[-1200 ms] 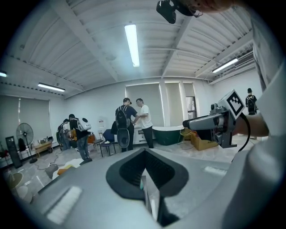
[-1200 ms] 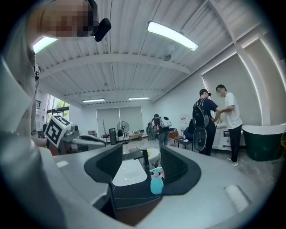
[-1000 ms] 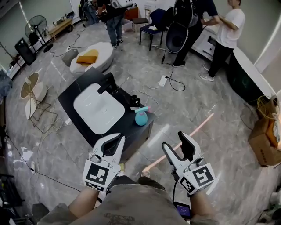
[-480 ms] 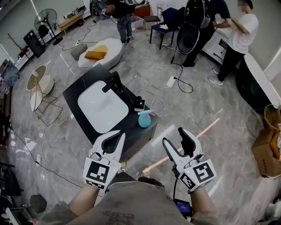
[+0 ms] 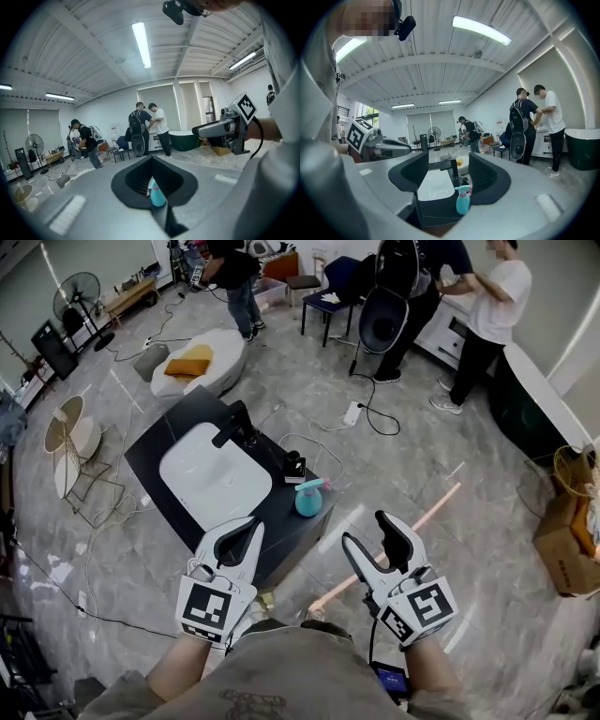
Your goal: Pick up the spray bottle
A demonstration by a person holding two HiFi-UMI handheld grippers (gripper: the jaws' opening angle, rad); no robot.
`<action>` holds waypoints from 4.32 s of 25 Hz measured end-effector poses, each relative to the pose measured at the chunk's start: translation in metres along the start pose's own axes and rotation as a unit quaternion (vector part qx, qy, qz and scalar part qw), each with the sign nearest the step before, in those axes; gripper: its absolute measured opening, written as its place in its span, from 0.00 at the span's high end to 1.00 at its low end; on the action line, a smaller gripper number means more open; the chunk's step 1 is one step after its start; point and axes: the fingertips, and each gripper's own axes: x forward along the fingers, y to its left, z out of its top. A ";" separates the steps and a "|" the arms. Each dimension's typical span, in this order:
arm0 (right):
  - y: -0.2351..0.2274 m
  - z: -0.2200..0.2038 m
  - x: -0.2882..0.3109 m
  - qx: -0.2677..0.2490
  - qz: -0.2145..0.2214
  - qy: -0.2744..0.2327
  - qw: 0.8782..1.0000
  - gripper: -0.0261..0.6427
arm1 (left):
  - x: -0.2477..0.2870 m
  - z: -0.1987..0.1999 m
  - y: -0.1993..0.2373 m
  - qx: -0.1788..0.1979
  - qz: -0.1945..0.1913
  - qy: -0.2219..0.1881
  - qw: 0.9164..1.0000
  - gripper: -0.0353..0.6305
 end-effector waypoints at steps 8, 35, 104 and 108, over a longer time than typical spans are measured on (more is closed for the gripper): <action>0.010 -0.018 0.020 0.020 -0.050 0.014 0.998 0.54 | -0.004 -0.008 0.026 -0.002 -0.023 -0.008 1.000 0.95; -0.021 -0.173 0.138 0.043 -0.116 0.151 0.981 0.56 | 0.041 -0.103 0.054 -0.031 -0.055 0.067 0.996 0.95; 0.019 -0.007 0.018 -0.021 -0.119 0.029 0.992 0.75 | 0.010 -0.025 0.025 0.036 -0.078 -0.005 0.996 0.95; 0.031 -0.011 0.005 -0.020 -0.118 0.036 0.992 0.75 | 0.001 -0.025 0.017 0.035 -0.087 -0.005 0.996 0.95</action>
